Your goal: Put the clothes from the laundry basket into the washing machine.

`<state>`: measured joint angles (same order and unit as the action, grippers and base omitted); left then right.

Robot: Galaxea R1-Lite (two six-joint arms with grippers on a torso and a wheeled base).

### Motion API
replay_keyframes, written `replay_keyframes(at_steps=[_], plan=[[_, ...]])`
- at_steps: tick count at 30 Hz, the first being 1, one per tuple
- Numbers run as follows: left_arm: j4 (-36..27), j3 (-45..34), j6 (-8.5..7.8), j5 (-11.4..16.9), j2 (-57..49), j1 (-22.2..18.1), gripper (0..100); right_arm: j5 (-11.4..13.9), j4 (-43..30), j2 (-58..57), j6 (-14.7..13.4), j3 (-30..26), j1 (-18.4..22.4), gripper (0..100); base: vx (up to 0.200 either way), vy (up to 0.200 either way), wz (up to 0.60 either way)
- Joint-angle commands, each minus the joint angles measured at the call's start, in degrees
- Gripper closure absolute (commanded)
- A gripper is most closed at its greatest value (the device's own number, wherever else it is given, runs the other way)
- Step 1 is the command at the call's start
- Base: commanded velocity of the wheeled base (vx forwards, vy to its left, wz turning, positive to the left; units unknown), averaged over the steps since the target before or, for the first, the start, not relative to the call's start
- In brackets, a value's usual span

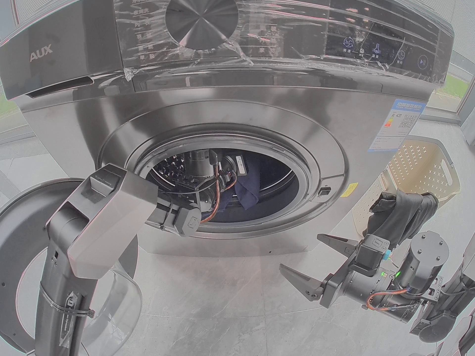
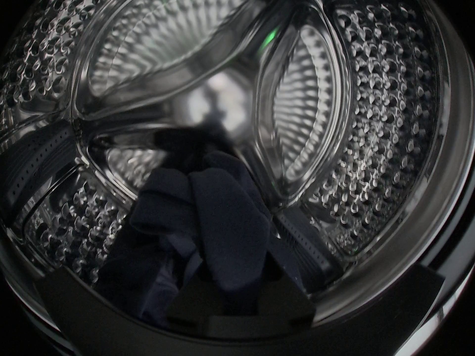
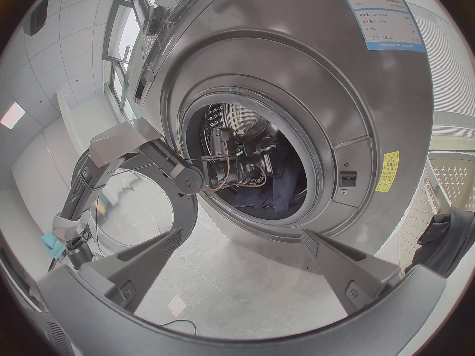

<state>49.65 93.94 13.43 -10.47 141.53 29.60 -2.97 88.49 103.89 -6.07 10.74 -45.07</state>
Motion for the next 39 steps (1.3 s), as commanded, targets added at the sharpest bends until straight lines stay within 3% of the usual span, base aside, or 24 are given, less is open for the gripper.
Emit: replay_keyframes(at_steps=[1, 7, 8, 12, 16, 20, 21, 24, 28, 39], plan=[[1.15, 7.66, 0.45, -0.78, 4.1, 0.02, 100, -0.01, 0.01, 0.09, 0.01, -0.02, -0.02, 0, 0.0, 0.0, 0.0], [0.88, 11.0, 0.54, -0.87, 4.89, 0.28, 100, -0.01, 0.01, 0.0, 0.01, 0.07, -0.02, 0, 0.0, 0.0, 0.0], [0.8, 10.56, 0.54, -0.87, 4.81, 0.37, 0, -0.01, 0.01, 0.0, 0.01, 0.07, -0.02, 0, 0.0, 0.0, 0.0], [-0.08, 8.36, 0.54, -1.92, 3.57, 0.28, 0, -0.01, 0.01, 0.0, 0.01, 0.07, -0.02, 0, 0.0, 0.0, 0.0], [-7.46, -1.57, 0.1, -2.01, -4.42, 0.37, 0, -0.01, 0.01, 0.09, 0.01, -0.02, -0.02, 0, 0.0, 0.0, 0.0], [-12.74, -4.56, -0.43, -2.1, -8.38, 0.37, 0, -0.01, 0.01, 0.17, 0.01, -0.02, -0.11, 0, 0.0, 0.0, 0.0], [-15.37, -5.26, -1.57, -2.54, -9.87, 0.28, 0, -0.01, 0.01, 0.44, 0.01, -0.02, -0.11, 0, 0.0, 0.0, 0.0], [-18.45, -6.58, -2.8, -2.89, -10.93, 0.02, 0, -0.1, 0.01, 0.53, -0.08, -0.02, -0.28, 0, 0.0, 0.0, 0.0], [-18.98, -10.09, -4.21, -3.15, -10.31, -0.07, 0, -0.1, 0.01, 0.53, -0.08, -0.02, -0.37, 0, 0.0, 0.0, 0.0], [-18.36, -11.85, -5.61, -3.15, -5.04, -2.18, 0, -0.01, 0.01, 0.97, -0.08, -0.02, -0.37, 0, 0.0, 0.0, 0.0]])
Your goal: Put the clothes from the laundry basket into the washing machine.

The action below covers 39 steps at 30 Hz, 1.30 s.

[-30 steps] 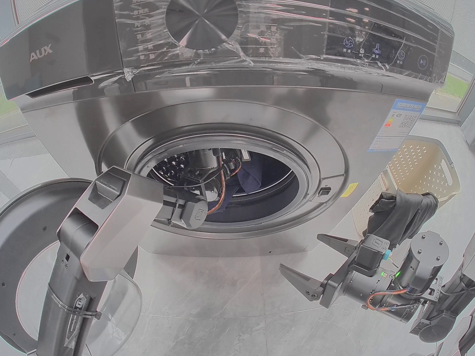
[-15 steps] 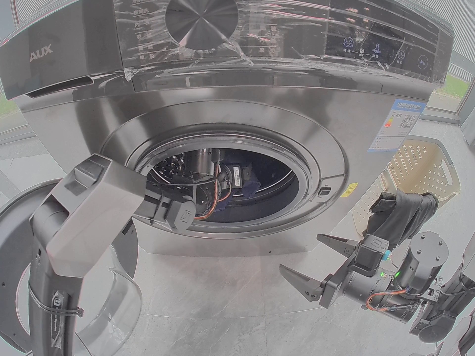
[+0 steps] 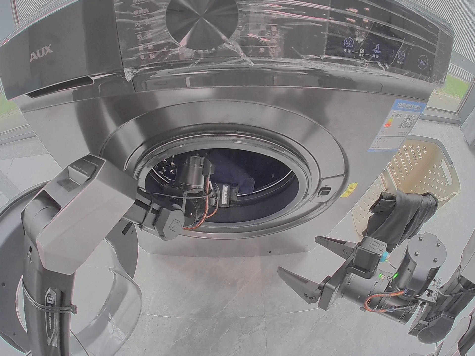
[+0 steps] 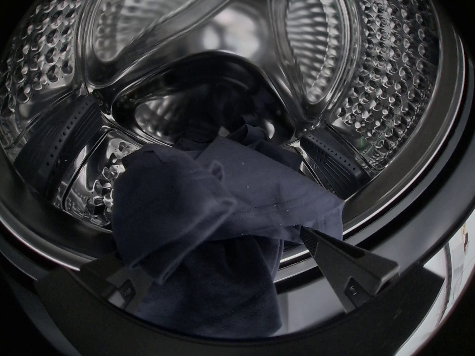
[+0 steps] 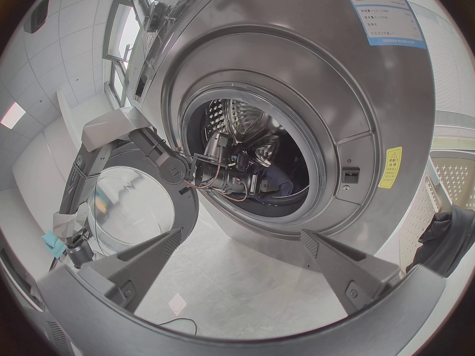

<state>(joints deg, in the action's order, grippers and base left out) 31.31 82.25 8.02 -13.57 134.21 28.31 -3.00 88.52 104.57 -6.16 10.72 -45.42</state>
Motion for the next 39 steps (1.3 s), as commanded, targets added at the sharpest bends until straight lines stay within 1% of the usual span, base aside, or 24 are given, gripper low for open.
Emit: replay_keyframes(at_steps=[1, 4, 5, 7, 11, 15, 16, 19, 23, 25, 27, 28, 32, 34, 37, 39], plan=[[0.07, 0.1, -0.2, -0.05, 2.64, -0.97, 0, 0.01, -0.01, 0.28, 0.0, 0.01, -0.02, 0, 0.0, 0.0, 0.0], [1.48, 1.16, 0.15, 0.12, 4.22, -0.97, 0, 0.01, 0.08, 0.46, 0.0, 0.1, -0.02, 0, 0.0, 0.0, 0.0], [2.27, 1.69, 0.15, 0.12, 4.75, -0.97, 100, 0.01, 0.08, 0.46, 0.0, 0.1, -0.02, 0, 0.0, 0.0, 0.0], [3.32, 2.39, 0.06, 0.12, 5.72, -0.97, 100, 0.01, -0.01, 0.55, 0.0, 0.1, -0.02, 0, 0.0, 0.0, 0.0], [3.06, 3.0, 0.06, 0.38, 5.8, -0.88, 100, 0.1, 0.08, 0.63, 0.0, 0.1, -0.02, 0, 0.0, 0.0, 0.0], [3.68, 3.97, 0.5, 0.56, 6.07, -0.62, 100, 0.1, 0.08, 0.63, 0.0, 0.1, -0.02, 0, 0.0, 0.0, 0.0], [3.85, 4.94, 0.77, 0.56, 6.42, -0.53, 100, 0.1, 0.08, 0.63, 0.0, 0.1, -0.11, 0, 0.0, 0.0, 0.0], [5.17, 8.19, 2.53, 0.56, 7.91, -0.27, 100, 0.1, 0.08, 0.63, 0.0, 0.27, -0.11, 0, 0.0, 0.0, 0.0], [7.72, 13.29, 4.02, 0.56, 10.29, -0.09, 100, 0.1, -0.01, 0.63, 0.0, 0.36, -0.02, 0, 0.0, 0.0, 0.0], [8.42, 14.52, 4.28, 0.56, 10.9, -0.09, 100, 0.1, 0.08, 0.63, 0.0, 0.36, -0.11, 0, 0.0, 0.0, 0.0], [9.74, 17.95, 4.72, 0.3, 11.96, -0.01, 100, 0.1, 0.08, 0.63, 0.0, 0.36, -0.11, 0, 0.0, 0.0, 0.0], [9.83, 18.38, 4.81, 0.3, 12.04, -0.01, 100, 0.1, 0.08, 0.63, 0.0, 0.36, -0.11, 0, 0.0, 0.0, 0.0], [11.32, 23.13, 6.3, -0.14, 14.24, -0.01, 100, 0.1, -0.01, 0.72, 0.0, 0.36, -0.11, 0, 0.0, 0.0, 0.0], [13.08, 27.09, 6.3, -0.23, 16.61, -0.09, 100, 0.1, -0.01, 0.72, 0.0, 0.36, -0.11, 0, 0.0, 0.0, 0.0], [13.34, 32.01, 6.3, -0.93, 18.99, -0.18, 100, 0.1, 0.08, 0.99, 0.0, 0.36, -0.11, 0, 0.0, 0.0, 0.0], [13.26, 32.34, 6.22, -1.37, 20.22, -0.36, 100, 0.1, 0.08, 0.99, -0.17, 0.36, -0.11, 0, 0.0, 0.0, 0.0]])
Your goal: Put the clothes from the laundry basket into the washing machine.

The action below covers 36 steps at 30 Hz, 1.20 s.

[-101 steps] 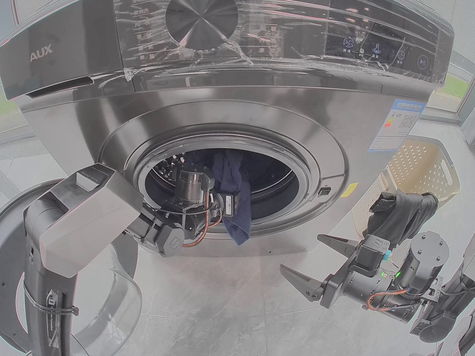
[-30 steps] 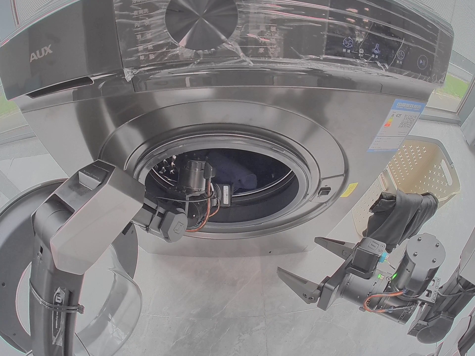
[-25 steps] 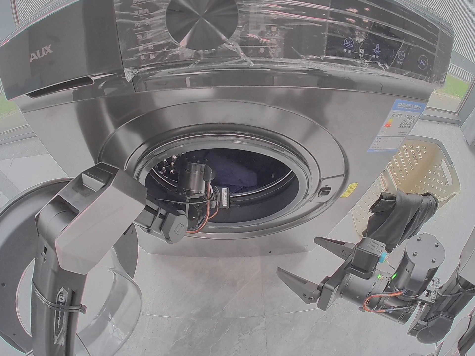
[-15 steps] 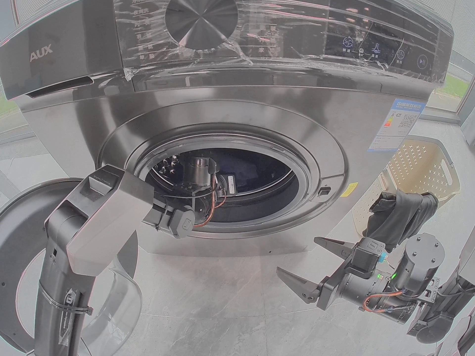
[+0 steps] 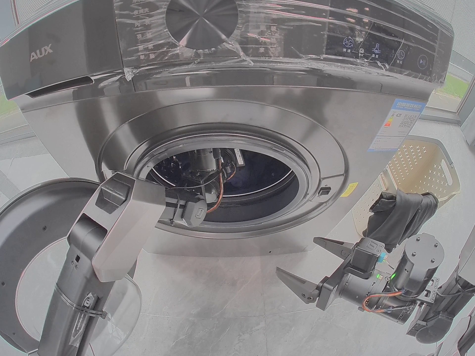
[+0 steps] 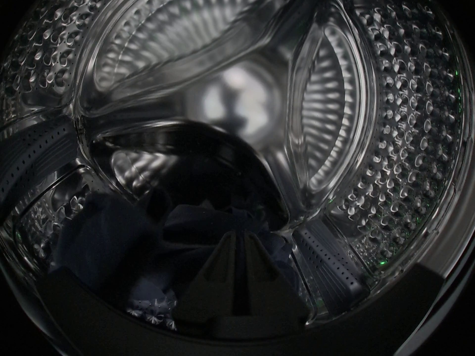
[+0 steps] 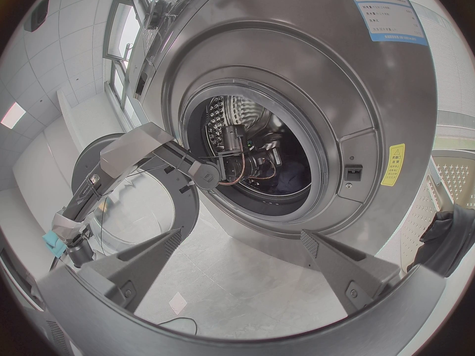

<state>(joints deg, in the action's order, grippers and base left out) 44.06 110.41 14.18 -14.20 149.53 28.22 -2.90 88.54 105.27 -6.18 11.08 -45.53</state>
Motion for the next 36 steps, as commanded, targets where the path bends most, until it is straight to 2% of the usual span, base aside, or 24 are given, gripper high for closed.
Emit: replay_keyframes(at_steps=[1, 8, 9, 12, 18, 21, 22, 24, 26, 28, 29, 36], plan=[[0.77, 4.18, -0.03, -0.74, 5.07, -0.27, 100, 0.0, 0.05, 0.38, -0.24, -0.01, 0.0, 0, 0.0, 0.0, 0.0], [0.42, 4.18, 0.06, -0.74, 4.63, -0.18, 100, 0.0, 0.05, 0.38, -0.24, -0.01, 0.0, 0, 0.0, 0.0, 0.0], [0.33, 4.18, 0.06, -0.74, 4.54, -0.18, 0, 0.0, 0.05, 0.38, -0.24, -0.01, 0.0, 0, 0.0, 0.0, 0.0], [0.06, 3.94, 0.15, -0.83, 2.35, 0.17, 0, 0.0, 0.05, 0.38, -0.24, -0.01, 0.0, 0, 0.0, 0.0, 0.0], [0.42, -11.01, -0.64, -0.83, -7.06, 2.19, 0, 0.0, -0.03, 0.29, -0.24, -0.09, 0.0, 0, 0.0, 0.0, 0.0], [0.68, -16.1, -2.66, -0.83, -10.31, 2.54, 0, 0.0, 0.05, 0.29, -0.24, -0.09, 0.09, 0, 0.0, 0.0, 0.0], [1.03, -19.53, -4.69, -0.83, -12.33, 2.54, 0, 0.0, 0.05, 0.29, -0.24, -0.09, 0.09, 0, 0.0, 0.0, 0.0], [2.53, -24.37, -6.79, -0.83, -14.27, 2.72, 0, 0.0, 0.05, 0.29, -0.24, -0.09, 0.09, 0, 0.0, 0.0, 0.0], [4.46, -28.23, -7.41, -0.83, -15.5, 3.42, 0, 0.0, 0.05, 0.29, -0.24, -0.09, 0.09, 0, 0.0, 0.0, 0.0], [5.6, -30.25, -7.5, -0.83, -15.94, 4.03, 0, 0.0, 0.05, 0.29, -0.24, -0.09, 0.09, 0, 0.0, 0.0, 0.0], [8.41, -34.82, -7.5, -0.83, -17.08, 5.27, 0, -0.09, 0.05, 0.29, -0.24, -0.18, 0.09, 0, 0.0, 0.0, 0.0], [16.41, -50.12, -7.59, -0.74, -21.91, 9.57, 0, -0.09, -0.03, 0.03, -0.32, -0.8, 0.09, 0, 0.0, 0.0, 0.0]])
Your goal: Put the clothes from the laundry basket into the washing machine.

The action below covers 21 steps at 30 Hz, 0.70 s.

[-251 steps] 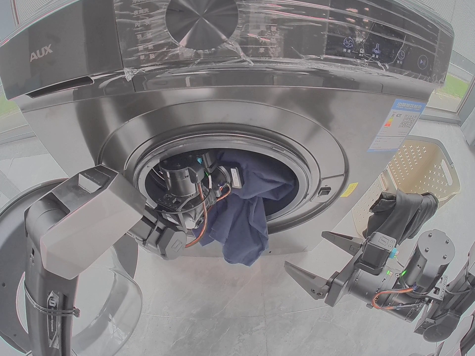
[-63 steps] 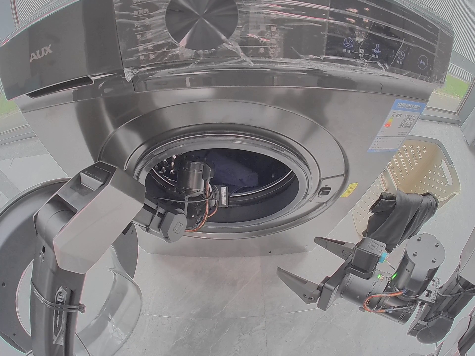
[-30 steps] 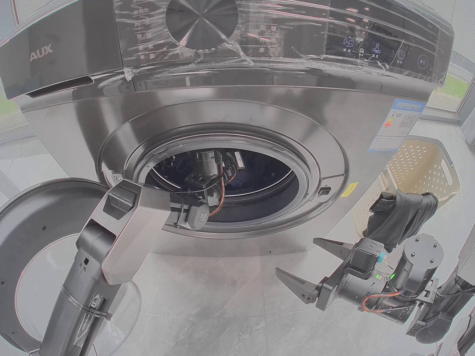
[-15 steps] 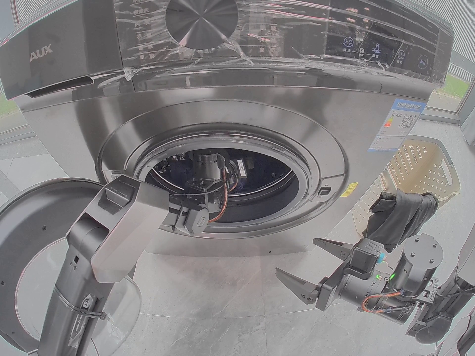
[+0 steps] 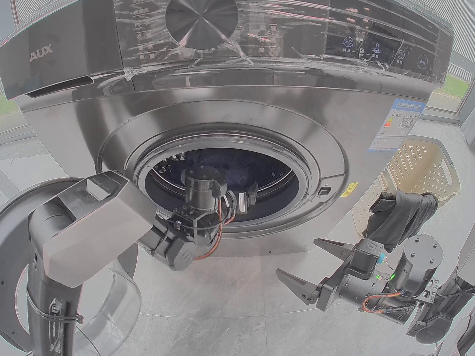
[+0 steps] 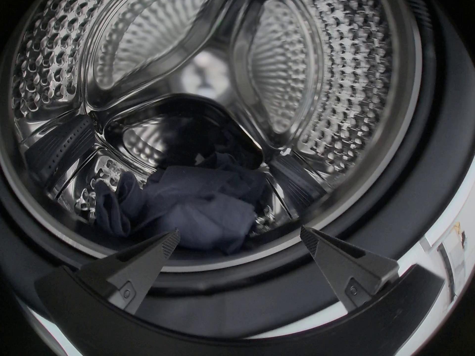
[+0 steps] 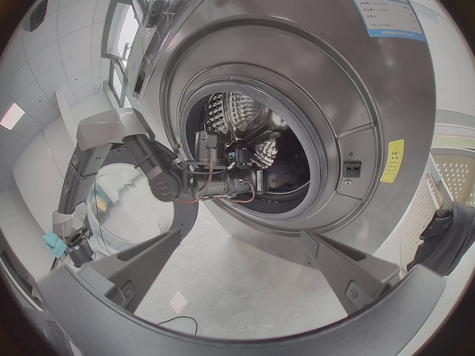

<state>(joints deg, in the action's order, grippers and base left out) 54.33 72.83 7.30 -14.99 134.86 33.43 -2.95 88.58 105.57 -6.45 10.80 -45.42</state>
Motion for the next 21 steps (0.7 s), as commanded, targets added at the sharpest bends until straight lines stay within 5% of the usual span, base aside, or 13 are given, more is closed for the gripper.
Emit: replay_keyframes(at_steps=[1, 13, 21], plan=[[7.37, -14.73, -0.71, 0.05, -7.86, 4.98, 0, -0.13, 0.02, -0.45, -0.06, -0.52, -0.02, 0, 0.0, 0.0, 0.0], [21.34, -41.27, 0.26, 1.02, -24.03, 13.33, 0, -1.09, -0.07, -9.59, -0.06, -7.2, 1.13, 0, 0.0, 0.0, 0.0], [21.78, -53.84, 0.26, 1.02, -37.48, 14.56, 0, -2.5, -1.13, -19.88, 0.47, -10.8, 9.3, 0, 0.0, 0.0, 0.0]])
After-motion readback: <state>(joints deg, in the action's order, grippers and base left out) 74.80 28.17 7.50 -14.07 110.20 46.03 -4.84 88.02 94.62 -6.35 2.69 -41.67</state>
